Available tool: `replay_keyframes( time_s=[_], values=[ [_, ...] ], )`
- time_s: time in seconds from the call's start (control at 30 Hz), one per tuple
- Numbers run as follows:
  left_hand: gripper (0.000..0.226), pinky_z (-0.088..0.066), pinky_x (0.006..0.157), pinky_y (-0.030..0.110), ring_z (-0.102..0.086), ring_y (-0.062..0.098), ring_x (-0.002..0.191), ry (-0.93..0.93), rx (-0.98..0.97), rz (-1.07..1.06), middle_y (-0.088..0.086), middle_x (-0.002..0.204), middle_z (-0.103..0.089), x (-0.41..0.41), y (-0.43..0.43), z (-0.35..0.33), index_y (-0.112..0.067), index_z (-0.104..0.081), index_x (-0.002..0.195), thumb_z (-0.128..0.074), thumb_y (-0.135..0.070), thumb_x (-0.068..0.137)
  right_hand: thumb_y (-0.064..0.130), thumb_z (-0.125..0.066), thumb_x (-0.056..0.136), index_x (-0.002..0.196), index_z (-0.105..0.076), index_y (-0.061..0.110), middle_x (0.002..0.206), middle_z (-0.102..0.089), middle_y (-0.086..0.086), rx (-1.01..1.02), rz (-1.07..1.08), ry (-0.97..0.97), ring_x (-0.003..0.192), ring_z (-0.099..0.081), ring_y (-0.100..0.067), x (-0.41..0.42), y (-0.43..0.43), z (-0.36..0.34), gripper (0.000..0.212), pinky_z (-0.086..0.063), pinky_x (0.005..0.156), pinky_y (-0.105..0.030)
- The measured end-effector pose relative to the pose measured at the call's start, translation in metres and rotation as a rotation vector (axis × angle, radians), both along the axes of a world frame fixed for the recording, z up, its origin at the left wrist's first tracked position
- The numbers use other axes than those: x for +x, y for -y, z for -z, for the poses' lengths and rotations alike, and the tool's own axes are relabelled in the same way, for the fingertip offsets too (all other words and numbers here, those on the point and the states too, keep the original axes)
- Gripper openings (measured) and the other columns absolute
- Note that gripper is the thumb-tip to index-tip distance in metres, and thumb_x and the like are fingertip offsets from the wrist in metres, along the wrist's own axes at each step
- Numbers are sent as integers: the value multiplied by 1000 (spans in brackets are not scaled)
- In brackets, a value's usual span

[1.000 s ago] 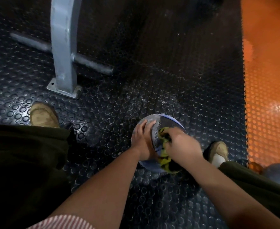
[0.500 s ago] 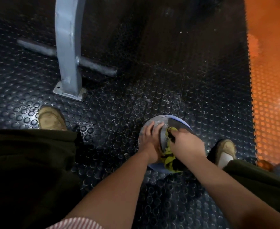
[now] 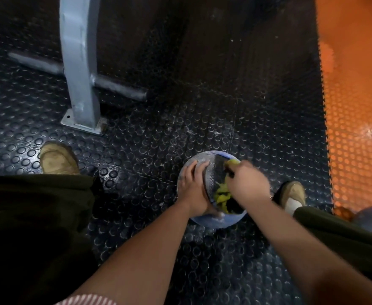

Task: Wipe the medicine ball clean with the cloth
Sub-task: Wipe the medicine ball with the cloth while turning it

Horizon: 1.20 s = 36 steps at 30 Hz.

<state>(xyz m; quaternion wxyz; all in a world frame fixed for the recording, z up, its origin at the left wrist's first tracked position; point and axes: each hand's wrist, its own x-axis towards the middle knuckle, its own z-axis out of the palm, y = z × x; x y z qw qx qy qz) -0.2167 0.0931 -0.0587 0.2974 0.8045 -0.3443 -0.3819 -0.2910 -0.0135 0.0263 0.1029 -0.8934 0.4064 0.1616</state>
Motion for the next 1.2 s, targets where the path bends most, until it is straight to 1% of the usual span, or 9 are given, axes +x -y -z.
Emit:
replay_keyframes(
  time_s=[0.13, 0.23, 0.37, 0.47, 0.6, 0.77, 0.9, 1.03, 1.2],
  values=[
    [97, -2, 121, 40, 5, 23, 148, 17, 12, -43, 2, 160, 6, 2, 6, 4, -35, -11, 151, -75, -32, 78, 28, -51, 92, 130, -52, 25, 116, -50, -2, -21, -152, 47, 88, -62, -27, -18, -47, 0, 38, -39, 60, -30],
    [116, -3, 121, 42, 8, 23, 147, 34, 59, 42, 3, 158, 12, -3, -2, 2, -34, -2, 152, -83, -35, 68, 28, -47, 93, 124, -54, 27, 114, -51, -1, 12, -92, 15, 95, -60, -26, -10, -32, -2, 32, -39, 64, -28],
    [138, -3, 121, 45, 13, 25, 146, 57, 95, 48, 1, 156, 17, -6, -4, 1, -32, 5, 152, -90, -50, 53, 18, -46, 91, 105, -65, 16, 90, -51, -3, 20, 110, 2, 76, -52, -25, 19, 9, -1, 24, -40, 65, -29],
    [141, -4, 121, 47, 14, 24, 147, 82, 152, 51, 0, 157, 16, -6, 3, -2, -33, 4, 152, -91, -53, 50, 16, -48, 91, 93, -65, 8, 83, -60, -7, 73, 231, -28, 70, -53, -26, 34, 36, 2, 19, -40, 61, -28],
    [139, -5, 121, 47, 11, 24, 148, 54, 107, 1, 1, 158, 11, -4, 4, 2, -33, 2, 152, -91, -50, 50, 15, -48, 91, 107, -63, 10, 92, -57, -7, 42, 166, -12, 74, -54, -26, 29, 18, 1, 23, -40, 63, -28],
    [116, -5, 121, 45, 3, 26, 148, 11, 3, -42, 1, 159, 8, 0, -1, 3, -35, -8, 151, -86, -36, 65, 26, -47, 94, 135, -45, 23, 127, -49, -2, -10, -38, 29, 103, -60, -26, -6, -43, 4, 41, -45, 70, -31],
    [127, -5, 121, 49, 8, 25, 147, -9, -2, -4, -2, 158, 13, -3, -8, 4, -37, -3, 151, -90, -38, 58, 26, -50, 91, 123, -57, 25, 117, -55, -1, 24, 22, 63, 99, -60, -26, -8, -27, 1, 33, -39, 66, -28],
    [140, -4, 120, 51, 13, 25, 147, -46, 11, -9, -1, 157, 15, -4, -9, 4, -35, 0, 152, -93, -48, 48, 20, -49, 90, 109, -64, 13, 94, -58, -8, 33, 204, 26, 80, -55, -28, 13, 26, 4, 25, -40, 66, -29],
    [139, -7, 120, 49, 7, 24, 147, -15, 7, -44, 0, 157, 9, -2, -6, 4, -33, -5, 151, -94, -48, 45, 18, -49, 89, 102, -66, 14, 92, -63, -8, 107, 208, 36, 74, -51, -26, 25, 38, 6, 22, -40, 65, -28]
  ],
)
